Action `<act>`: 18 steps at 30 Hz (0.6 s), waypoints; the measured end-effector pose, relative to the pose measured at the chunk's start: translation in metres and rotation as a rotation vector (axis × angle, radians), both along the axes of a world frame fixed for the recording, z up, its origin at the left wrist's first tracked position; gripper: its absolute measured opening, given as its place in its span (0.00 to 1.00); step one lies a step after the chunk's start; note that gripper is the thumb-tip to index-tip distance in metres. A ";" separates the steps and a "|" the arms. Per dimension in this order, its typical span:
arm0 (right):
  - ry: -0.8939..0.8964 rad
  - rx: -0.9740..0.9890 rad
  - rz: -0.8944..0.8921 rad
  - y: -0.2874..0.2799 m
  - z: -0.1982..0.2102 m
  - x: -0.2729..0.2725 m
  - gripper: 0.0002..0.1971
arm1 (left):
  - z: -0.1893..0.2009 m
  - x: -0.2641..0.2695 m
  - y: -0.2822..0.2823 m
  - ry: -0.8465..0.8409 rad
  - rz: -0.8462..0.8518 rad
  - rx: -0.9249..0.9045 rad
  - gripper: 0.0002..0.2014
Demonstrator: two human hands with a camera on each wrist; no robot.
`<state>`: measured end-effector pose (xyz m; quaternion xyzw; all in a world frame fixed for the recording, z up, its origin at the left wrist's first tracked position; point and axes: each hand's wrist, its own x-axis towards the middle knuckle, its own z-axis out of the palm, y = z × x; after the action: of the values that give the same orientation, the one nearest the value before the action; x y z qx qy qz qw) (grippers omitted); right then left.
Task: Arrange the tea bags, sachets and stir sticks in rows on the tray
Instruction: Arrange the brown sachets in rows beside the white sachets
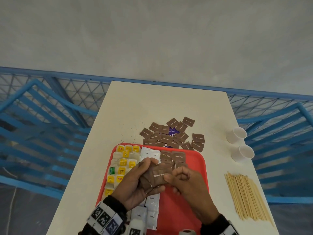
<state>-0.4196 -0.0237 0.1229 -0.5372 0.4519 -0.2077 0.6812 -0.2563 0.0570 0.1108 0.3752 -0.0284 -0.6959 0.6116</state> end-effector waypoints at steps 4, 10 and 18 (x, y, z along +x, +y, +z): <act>-0.070 0.019 -0.006 0.002 0.005 0.000 0.09 | 0.005 -0.001 0.000 0.014 0.026 0.033 0.18; -0.087 0.003 -0.030 0.000 0.006 -0.003 0.05 | -0.002 0.000 0.003 -0.426 -0.080 0.021 0.18; 0.040 -0.180 0.017 -0.002 0.004 -0.005 0.04 | -0.007 -0.001 0.005 -0.634 -0.066 0.060 0.19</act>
<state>-0.4243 -0.0254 0.1268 -0.6042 0.4402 -0.2310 0.6227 -0.2578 0.0621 0.1041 0.5902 -0.2094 -0.5644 0.5379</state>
